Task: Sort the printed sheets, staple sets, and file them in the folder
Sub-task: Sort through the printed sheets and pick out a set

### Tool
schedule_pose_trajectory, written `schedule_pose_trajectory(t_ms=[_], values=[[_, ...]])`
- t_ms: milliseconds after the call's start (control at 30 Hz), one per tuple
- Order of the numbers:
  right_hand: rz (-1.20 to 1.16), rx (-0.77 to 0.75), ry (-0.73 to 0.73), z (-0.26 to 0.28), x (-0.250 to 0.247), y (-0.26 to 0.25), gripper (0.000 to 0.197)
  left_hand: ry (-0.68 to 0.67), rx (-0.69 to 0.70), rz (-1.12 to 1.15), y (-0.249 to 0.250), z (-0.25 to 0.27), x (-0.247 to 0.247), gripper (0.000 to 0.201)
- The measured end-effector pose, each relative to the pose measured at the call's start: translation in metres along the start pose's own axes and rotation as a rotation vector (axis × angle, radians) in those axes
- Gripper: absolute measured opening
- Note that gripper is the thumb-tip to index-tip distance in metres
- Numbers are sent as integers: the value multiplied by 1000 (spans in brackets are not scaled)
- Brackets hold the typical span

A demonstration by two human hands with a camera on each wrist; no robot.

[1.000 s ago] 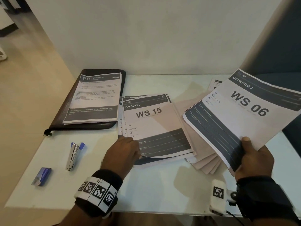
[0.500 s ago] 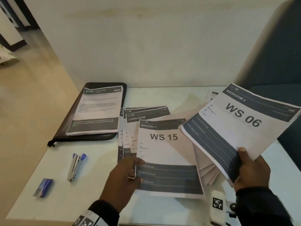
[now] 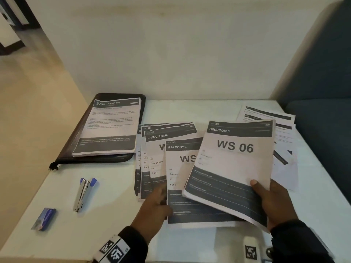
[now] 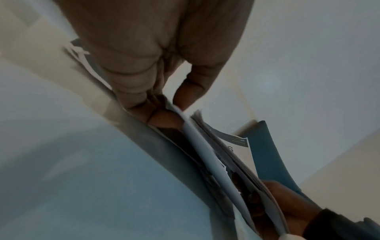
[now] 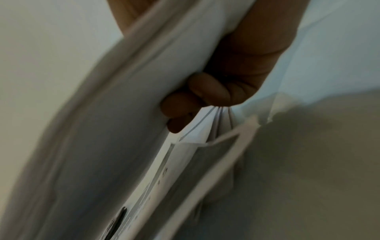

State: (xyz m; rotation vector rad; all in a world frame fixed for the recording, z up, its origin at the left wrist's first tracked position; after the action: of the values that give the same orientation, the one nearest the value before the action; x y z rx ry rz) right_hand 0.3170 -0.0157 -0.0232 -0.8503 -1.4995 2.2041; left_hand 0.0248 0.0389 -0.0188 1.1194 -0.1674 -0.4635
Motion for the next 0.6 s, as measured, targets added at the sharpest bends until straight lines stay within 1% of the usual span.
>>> schedule_pose_trajectory(t_ms=[67,100,167,233,300,367,467,533,600], values=[[2,1,-79,6,8,-3,22,15,-29,144,2,-2,0,31],[12,6,-123,9,12,-3,21,16,-39,207,3,-2,0,26],[68,2,-202,14,22,-2,18,17,-45,239,5,-3,0,26],[114,-13,-258,18,31,-1,18,21,-21,158,5,-5,-1,26],[156,-9,-308,23,38,-1,23,3,-16,67,5,-6,-1,29],[199,-10,-336,26,41,-2,26,-30,-35,39,5,-6,1,36],[246,-13,-352,26,40,-5,32,-53,-41,8,7,-5,4,36],[241,-10,-342,27,40,-6,32,-47,9,-2,15,-1,6,36],[175,-39,-303,27,39,-10,30,-39,88,-28,24,3,8,35]])
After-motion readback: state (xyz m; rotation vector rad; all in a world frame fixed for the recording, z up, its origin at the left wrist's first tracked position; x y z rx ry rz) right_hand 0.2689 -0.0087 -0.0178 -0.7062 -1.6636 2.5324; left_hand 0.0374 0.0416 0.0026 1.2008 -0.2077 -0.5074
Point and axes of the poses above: each hand's wrist, its own z-axis away from the middle knuckle, its own x-axis out of the palm, y = z × x, the point moved 3 cm from there along -z, towards the middle knuckle, and after that the axes turned 3 degrees about -z, right-handed, at the moved point
